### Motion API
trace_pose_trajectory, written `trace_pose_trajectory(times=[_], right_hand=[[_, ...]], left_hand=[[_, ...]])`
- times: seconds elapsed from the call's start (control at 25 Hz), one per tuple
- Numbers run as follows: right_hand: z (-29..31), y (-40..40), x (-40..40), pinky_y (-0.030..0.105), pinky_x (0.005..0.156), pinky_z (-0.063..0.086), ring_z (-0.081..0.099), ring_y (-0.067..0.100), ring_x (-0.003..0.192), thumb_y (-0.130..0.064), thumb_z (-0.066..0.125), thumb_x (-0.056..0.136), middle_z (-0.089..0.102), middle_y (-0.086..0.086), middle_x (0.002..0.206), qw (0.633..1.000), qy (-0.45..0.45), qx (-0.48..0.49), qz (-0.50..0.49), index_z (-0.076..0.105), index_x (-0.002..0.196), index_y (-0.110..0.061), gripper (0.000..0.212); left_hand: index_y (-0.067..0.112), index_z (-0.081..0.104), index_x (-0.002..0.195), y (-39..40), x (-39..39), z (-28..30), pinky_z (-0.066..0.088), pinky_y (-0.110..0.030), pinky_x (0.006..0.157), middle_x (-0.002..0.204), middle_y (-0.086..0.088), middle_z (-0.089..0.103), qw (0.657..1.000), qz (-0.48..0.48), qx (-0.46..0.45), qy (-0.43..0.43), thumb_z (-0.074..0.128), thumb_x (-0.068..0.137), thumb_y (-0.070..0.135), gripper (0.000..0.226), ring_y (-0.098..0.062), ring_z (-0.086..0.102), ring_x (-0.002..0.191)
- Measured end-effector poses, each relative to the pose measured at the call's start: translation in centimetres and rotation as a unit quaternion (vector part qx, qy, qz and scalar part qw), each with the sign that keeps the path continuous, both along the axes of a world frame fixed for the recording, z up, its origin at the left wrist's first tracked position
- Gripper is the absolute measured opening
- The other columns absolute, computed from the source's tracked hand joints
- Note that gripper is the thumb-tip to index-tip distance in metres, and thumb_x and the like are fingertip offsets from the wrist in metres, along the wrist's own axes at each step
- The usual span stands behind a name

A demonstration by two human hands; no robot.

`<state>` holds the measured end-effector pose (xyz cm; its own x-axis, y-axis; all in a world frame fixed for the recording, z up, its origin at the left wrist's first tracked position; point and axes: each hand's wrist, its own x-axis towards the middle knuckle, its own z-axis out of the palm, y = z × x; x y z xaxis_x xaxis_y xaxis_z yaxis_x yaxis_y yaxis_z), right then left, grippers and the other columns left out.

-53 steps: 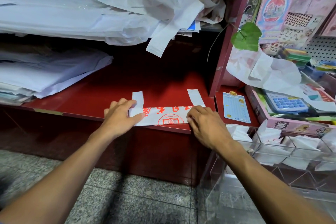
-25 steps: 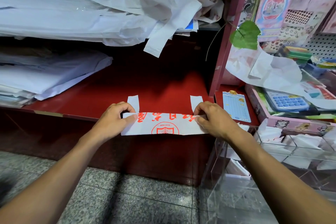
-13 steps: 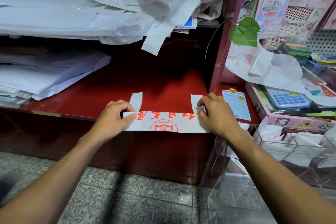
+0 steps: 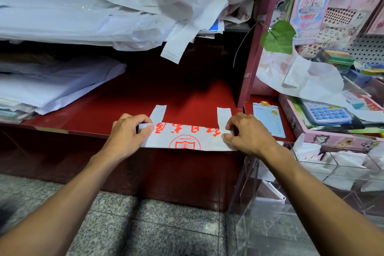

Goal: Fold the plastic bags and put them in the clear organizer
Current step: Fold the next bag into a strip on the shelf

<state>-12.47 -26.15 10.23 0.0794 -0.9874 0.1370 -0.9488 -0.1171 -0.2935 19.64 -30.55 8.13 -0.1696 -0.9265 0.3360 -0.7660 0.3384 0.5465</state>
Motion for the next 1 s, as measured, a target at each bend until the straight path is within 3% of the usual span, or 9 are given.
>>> trace_pose_trajectory(times=[0.2,0.32,0.4,0.48,0.52,0.64,0.76,0.88,1.0], right_hand=[[-0.5,-0.4,0.1,0.039,0.083,0.048,0.052,0.023,0.093,-0.027,0.057,0.092,0.058,0.002,0.103,1.0,0.013,-0.022,-0.005,0.06,0.095,-0.018,0.01],[-0.9,-0.3,0.2,0.037,0.075,0.044,0.051,0.024,0.089,-0.021,0.059,0.091,0.053,0.002,0.099,0.994,0.027,-0.103,-0.003,0.057,0.096,-0.015,0.008],[-0.4,0.1,0.2,0.036,0.076,0.043,0.049,0.02,0.089,-0.033,0.06,0.089,0.053,-0.002,0.099,0.991,0.007,-0.123,0.041,0.058,0.097,-0.018,0.017],[0.1,0.4,0.4,0.037,0.085,0.043,0.05,0.017,0.101,-0.057,0.057,0.084,0.056,-0.005,0.113,0.995,-0.003,-0.044,0.089,0.059,0.111,-0.024,0.043],[0.2,0.5,0.5,0.038,0.091,0.042,0.049,0.017,0.109,-0.065,0.057,0.081,0.054,-0.006,0.124,0.994,0.036,-0.001,0.1,0.056,0.124,-0.026,0.058],[-0.2,0.5,0.4,0.038,0.105,0.038,0.039,0.02,0.125,-0.065,0.066,0.078,0.041,-0.003,0.143,0.989,0.109,0.047,0.084,0.037,0.147,-0.023,0.086],[-0.5,0.7,0.2,0.035,0.105,0.038,0.038,0.019,0.125,-0.062,0.07,0.077,0.039,-0.003,0.141,0.994,0.079,0.038,0.073,0.038,0.147,-0.023,0.087],[-0.5,1.0,0.0,0.033,0.101,0.039,0.041,0.017,0.121,-0.056,0.074,0.076,0.043,-0.006,0.138,0.995,0.045,0.027,0.083,0.047,0.138,-0.027,0.074],[-0.3,1.3,-0.3,0.03,0.095,0.04,0.045,0.015,0.119,-0.046,0.077,0.078,0.049,-0.009,0.133,0.993,0.03,0.031,0.107,0.052,0.132,-0.028,0.062]], left_hand=[[0.037,0.062,0.087,-0.4,-0.1,-0.2,0.042,-0.041,0.084,0.085,0.013,0.059,1.0,0.02,0.005,-0.023,0.068,0.09,0.031,0.009,-0.018,0.05,0.093],[0.032,0.062,0.092,-0.6,-0.3,-0.4,0.039,-0.039,0.081,0.095,0.012,0.059,0.998,0.027,-0.035,-0.042,0.075,0.084,0.024,0.017,-0.018,0.048,0.094],[0.024,0.067,0.091,-0.7,-0.6,-0.4,0.036,-0.037,0.079,0.096,0.011,0.056,0.994,0.003,-0.087,-0.066,0.077,0.081,0.018,0.016,-0.015,0.044,0.093],[0.024,0.072,0.089,-0.9,-0.4,-0.6,0.04,-0.042,0.08,0.095,0.015,0.062,0.992,-0.04,-0.088,-0.076,0.073,0.085,0.02,0.006,-0.017,0.047,0.091],[0.027,0.073,0.09,-1.0,-0.1,-0.9,0.043,-0.046,0.083,0.095,0.021,0.064,0.994,-0.058,-0.07,-0.063,0.068,0.088,0.027,0.005,-0.017,0.049,0.091],[0.042,0.07,0.103,-0.6,1.5,-1.2,0.038,-0.048,0.102,0.111,0.035,0.057,0.998,-0.064,0.006,-0.027,0.051,0.08,0.065,0.037,-0.01,0.047,0.112],[0.039,0.053,0.134,-0.1,3.1,-1.5,0.022,-0.036,0.115,0.14,0.028,0.039,0.992,-0.079,0.084,-0.056,0.059,0.06,0.083,0.086,-0.003,0.026,0.135],[0.038,0.042,0.144,0.0,3.2,-1.7,0.024,-0.039,0.113,0.151,0.025,0.03,0.985,-0.098,0.048,-0.133,0.086,0.06,0.054,0.097,-0.008,0.022,0.139],[0.029,0.059,0.133,-0.1,2.8,-2.0,0.039,-0.046,0.1,0.131,0.024,0.048,0.986,-0.1,-0.023,-0.134,0.091,0.066,0.025,0.074,-0.013,0.042,0.12]])
